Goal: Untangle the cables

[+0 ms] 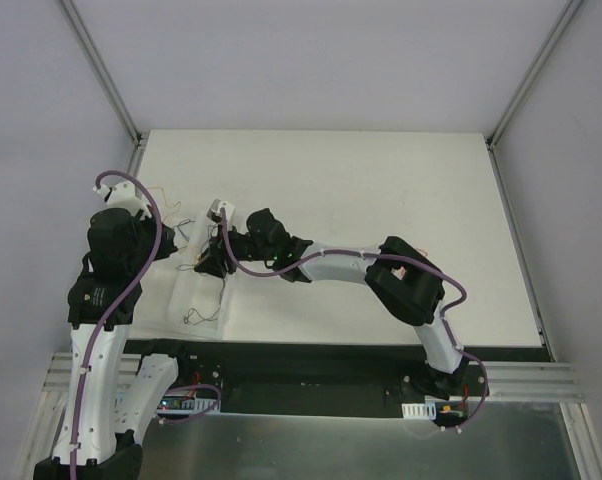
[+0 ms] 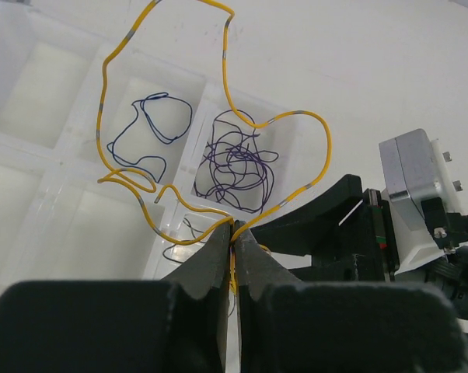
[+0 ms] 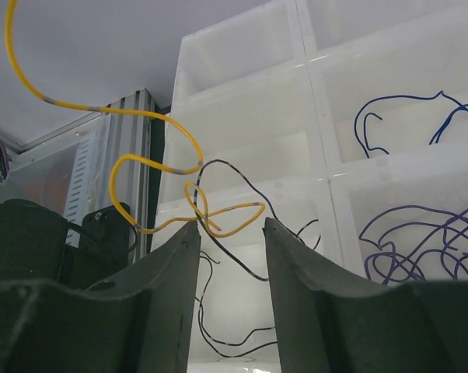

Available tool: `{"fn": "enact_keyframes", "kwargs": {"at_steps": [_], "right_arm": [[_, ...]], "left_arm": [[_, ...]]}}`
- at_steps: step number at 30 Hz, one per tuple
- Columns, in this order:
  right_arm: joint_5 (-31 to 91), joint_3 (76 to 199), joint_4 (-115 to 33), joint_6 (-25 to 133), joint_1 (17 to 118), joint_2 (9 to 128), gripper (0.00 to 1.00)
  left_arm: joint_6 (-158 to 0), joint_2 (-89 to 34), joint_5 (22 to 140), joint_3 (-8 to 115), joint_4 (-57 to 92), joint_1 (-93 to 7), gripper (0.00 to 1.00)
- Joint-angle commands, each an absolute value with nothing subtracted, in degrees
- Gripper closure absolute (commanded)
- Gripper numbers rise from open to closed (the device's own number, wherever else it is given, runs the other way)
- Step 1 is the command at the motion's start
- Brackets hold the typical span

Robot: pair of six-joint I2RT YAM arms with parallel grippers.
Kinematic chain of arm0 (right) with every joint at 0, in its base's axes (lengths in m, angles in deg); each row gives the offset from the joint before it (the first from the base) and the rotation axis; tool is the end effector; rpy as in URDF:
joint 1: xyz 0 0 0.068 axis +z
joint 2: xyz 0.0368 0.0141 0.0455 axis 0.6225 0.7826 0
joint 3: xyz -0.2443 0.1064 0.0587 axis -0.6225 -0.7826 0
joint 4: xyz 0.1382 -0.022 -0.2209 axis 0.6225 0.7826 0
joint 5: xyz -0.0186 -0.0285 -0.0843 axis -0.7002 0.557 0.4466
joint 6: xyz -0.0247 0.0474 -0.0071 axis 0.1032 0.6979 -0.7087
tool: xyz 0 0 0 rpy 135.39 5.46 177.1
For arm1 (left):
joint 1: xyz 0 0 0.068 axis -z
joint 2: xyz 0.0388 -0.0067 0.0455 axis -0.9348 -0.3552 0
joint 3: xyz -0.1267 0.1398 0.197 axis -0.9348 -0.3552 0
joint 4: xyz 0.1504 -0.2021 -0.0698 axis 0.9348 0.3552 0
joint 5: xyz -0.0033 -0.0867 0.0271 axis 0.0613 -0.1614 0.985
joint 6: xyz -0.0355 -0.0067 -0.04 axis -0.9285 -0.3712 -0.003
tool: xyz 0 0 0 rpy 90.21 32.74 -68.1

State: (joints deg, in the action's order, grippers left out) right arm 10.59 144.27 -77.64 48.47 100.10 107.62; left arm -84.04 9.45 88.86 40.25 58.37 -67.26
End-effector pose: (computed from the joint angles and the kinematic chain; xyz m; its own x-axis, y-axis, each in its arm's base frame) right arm 0.2183 0.4380 0.2324 -0.0438 -0.0337 -0.9985 -0.9988 0.0250 0.0430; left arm 0.1281 -0.0043 0.3837 -0.3157 -0.2792 -0.9069 -0.0578 0.9596 -0.2753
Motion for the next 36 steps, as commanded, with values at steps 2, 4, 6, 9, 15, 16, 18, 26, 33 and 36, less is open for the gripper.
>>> {"fn": "enact_keyframes", "kwargs": {"at_steps": [2, 4, 6, 9, 15, 16, 18, 26, 33, 36], "right_arm": [[12.4, 144.83, -79.53, 48.07, 100.46, 107.57, 0.71], [13.01, 144.91, -78.31, 48.68, 100.46, 107.83, 0.89], [14.67, 143.95, -78.12, 49.56, 100.46, 107.75, 1.0], [17.84, 142.63, -77.51, 50.79, 100.38, 107.22, 1.0], [19.08, 141.75, -76.1, 53.6, 100.37, 108.45, 1.0], [19.16, 141.75, -76.01, 53.87, 100.37, 108.71, 1.0], [19.6, 142.01, -75.05, 54.4, 100.46, 109.24, 1.0], [19.43, 140.08, -74.52, 53.17, 100.9, 108.54, 1.0], [20.22, 139.38, -73.2, 51.15, 100.99, 106.87, 1.0], [20.92, 138.68, -73.2, 50.62, 100.99, 106.08, 1.0]], "left_arm": [[-84.16, 10.13, 91.19, 42.29, 57.94, -66.91, 1.0], [-84.43, 9.95, 91.72, 42.9, 58.03, -66.82, 1.0], [-84.6, 9.87, 93.21, 43.6, 58.29, -66.91, 1.0], [-84.96, 9.95, 98.38, 45.18, 59.43, -67.0, 1.0], [-84.26, 11.01, 110.35, 50.8, 60.93, -66.91, 1.0], [-83.91, 11.01, 110.79, 51.77, 61.02, -66.91, 1.0], [-83.64, 10.92, 111.06, 54.05, 61.28, -66.91, 1.0], [-82.06, 9.61, 111.86, 59.5, 60.76, -66.82, 1.0], [-83.72, 7.67, 101.14, 64.78, 58.03, -66.91, 1.0], [-84.25, 7.14, 101.39, 66.54, 57.25, -66.91, 1.0]]}}
